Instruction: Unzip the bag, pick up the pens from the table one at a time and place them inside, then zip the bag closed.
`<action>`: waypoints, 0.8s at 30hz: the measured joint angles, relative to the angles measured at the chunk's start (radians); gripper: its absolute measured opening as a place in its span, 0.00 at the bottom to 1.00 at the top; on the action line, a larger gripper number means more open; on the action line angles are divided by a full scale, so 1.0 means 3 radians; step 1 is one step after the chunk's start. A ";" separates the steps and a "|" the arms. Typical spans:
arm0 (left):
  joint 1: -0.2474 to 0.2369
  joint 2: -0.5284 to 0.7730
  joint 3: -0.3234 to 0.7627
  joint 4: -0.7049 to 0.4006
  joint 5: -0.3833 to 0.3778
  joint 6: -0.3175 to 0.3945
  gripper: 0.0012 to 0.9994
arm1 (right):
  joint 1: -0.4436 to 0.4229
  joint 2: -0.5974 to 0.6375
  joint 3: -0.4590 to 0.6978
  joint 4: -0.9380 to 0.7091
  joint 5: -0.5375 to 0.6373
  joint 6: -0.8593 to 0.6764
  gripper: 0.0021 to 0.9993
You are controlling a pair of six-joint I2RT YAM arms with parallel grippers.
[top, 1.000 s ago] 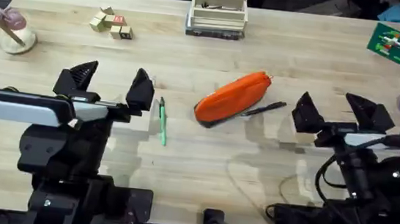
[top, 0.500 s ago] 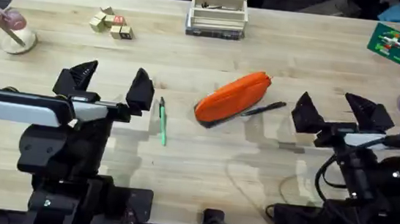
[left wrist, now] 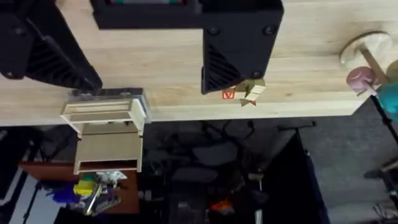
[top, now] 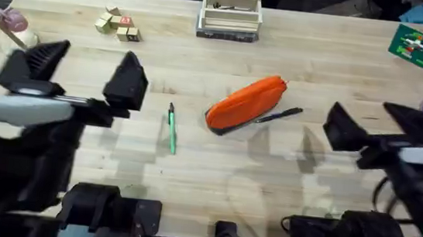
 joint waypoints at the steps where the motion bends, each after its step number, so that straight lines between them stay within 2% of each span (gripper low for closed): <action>1: 0.0000 0.0073 0.0132 -0.0092 0.0000 0.0001 0.99 | 0.0000 0.0050 0.0117 -0.0071 -0.0003 0.0000 1.00; 2: 0.0000 0.0167 0.0279 -0.0207 0.0000 0.0001 0.99 | 0.0000 0.0113 0.0237 -0.0138 -0.0009 0.0001 1.00; 3: 0.0000 0.0463 0.0672 -0.0473 0.0014 0.0003 0.99 | 0.0000 0.0331 0.0596 -0.0327 -0.0013 0.0001 1.00; 11: 0.0000 0.1273 0.1609 -0.0998 0.0203 0.0004 0.99 | 0.0000 0.1043 0.1603 -0.0998 -0.0022 0.0001 1.00; 18: 0.0000 0.1857 0.2145 -0.1423 0.0526 0.0005 0.99 | 0.0000 0.1571 0.2236 -0.1433 -0.0023 0.0001 1.00; 24: 0.0000 0.2159 0.2354 -0.1690 0.0779 0.0102 1.00 | 0.0000 0.1711 0.2417 -0.1469 -0.0050 0.0001 1.00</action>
